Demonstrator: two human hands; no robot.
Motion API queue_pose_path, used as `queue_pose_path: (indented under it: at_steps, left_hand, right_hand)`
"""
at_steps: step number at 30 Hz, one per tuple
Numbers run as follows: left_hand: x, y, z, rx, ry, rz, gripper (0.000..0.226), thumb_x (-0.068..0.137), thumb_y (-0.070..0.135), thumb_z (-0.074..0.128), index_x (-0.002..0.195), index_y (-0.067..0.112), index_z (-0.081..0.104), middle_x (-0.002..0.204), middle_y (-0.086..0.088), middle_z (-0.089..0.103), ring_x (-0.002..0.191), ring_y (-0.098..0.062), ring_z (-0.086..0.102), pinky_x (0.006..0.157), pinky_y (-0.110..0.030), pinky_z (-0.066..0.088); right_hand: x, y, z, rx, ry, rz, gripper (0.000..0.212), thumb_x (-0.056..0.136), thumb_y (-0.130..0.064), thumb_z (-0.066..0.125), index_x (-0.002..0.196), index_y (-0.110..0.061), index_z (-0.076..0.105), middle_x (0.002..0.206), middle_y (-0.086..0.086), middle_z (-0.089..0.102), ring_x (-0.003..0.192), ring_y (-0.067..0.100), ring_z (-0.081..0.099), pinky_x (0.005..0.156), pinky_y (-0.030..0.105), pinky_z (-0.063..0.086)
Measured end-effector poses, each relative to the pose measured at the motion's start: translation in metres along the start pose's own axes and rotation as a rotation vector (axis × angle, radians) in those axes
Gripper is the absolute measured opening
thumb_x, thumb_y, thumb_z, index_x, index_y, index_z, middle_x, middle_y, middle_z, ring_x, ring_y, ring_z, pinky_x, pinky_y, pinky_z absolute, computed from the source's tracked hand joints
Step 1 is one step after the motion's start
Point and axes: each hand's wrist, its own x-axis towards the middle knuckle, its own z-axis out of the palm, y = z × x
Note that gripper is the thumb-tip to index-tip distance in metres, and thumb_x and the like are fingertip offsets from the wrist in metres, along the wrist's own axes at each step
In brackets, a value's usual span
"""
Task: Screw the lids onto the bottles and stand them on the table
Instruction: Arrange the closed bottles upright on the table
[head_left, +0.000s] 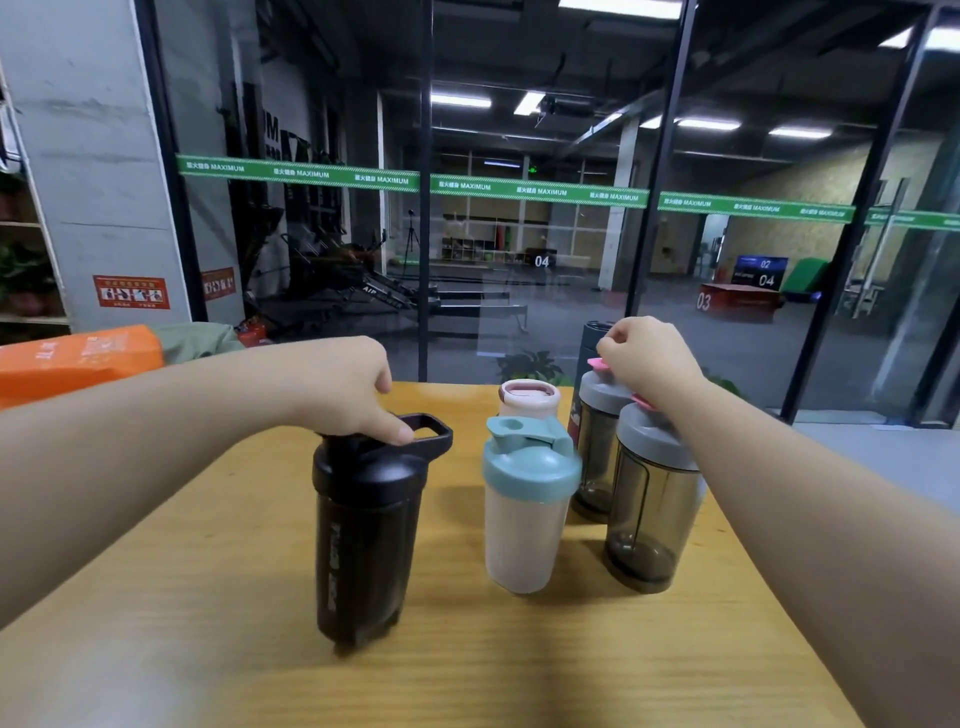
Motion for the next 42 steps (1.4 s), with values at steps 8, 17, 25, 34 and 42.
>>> queue_pose_path:
  at_steps: [8,17,25,34,42]
  left_hand:
    - [0.059,-0.001,0.017,-0.185,0.284,0.041,0.054,0.083,0.038,0.069,0.129,0.017,0.049,0.122,-0.003,0.058,0.110,-0.022,0.054,0.084,-0.028,0.040]
    - [0.126,0.028,0.035,-0.364,0.435,0.064,0.042,0.088,0.028,0.065,0.125,0.014,0.051,0.126,-0.008,0.057,0.115,-0.027,0.051,0.090,-0.037,0.044]
    - [0.169,0.049,0.042,-0.448,0.429,0.108,0.038,0.087,0.029,0.066,0.121,0.016,0.053,0.122,-0.007,0.058,0.107,-0.023,0.053,0.080,-0.030,0.040]
    - [0.200,0.066,0.060,-0.497,0.358,0.103,0.038,0.087,0.027,0.066,0.120,0.014,0.052,0.122,-0.009,0.057,0.094,-0.018,0.047,0.075,-0.029,0.037]
    - [0.213,0.084,0.062,-0.458,0.334,0.164,0.041,0.087,0.029,0.066,0.121,0.013,0.051,0.121,-0.009,0.058,0.099,-0.020,0.050,0.077,-0.029,0.037]
  right_hand:
    - [0.006,-0.001,0.005,-0.139,-0.182,0.000,0.028,0.091,-0.025,0.051,0.116,-0.023,0.064,0.111,0.003,0.068,0.090,0.024,0.067,0.077,0.033,0.056]
    - [0.013,0.006,0.010,-0.064,-0.220,0.025,0.021,0.093,-0.024,0.054,0.109,-0.020,0.067,0.098,0.007,0.070,0.086,0.026,0.068,0.077,0.039,0.060]
    - [0.023,0.010,0.016,-0.197,-0.224,0.025,0.060,0.087,-0.037,0.056,0.143,-0.023,0.039,0.142,0.004,0.047,0.136,0.030,0.030,0.108,0.048,0.034]
    - [0.024,0.012,0.019,-0.242,-0.337,0.070,0.047,0.086,-0.014,0.054,0.132,-0.020,0.046,0.125,0.005,0.055,0.113,0.026,0.047,0.090,0.040,0.051]
    - [0.023,0.010,0.018,-0.264,-0.332,0.028,0.033,0.096,-0.018,0.041,0.127,-0.014,0.051,0.121,0.012,0.058,0.106,0.028,0.053,0.086,0.039,0.052]
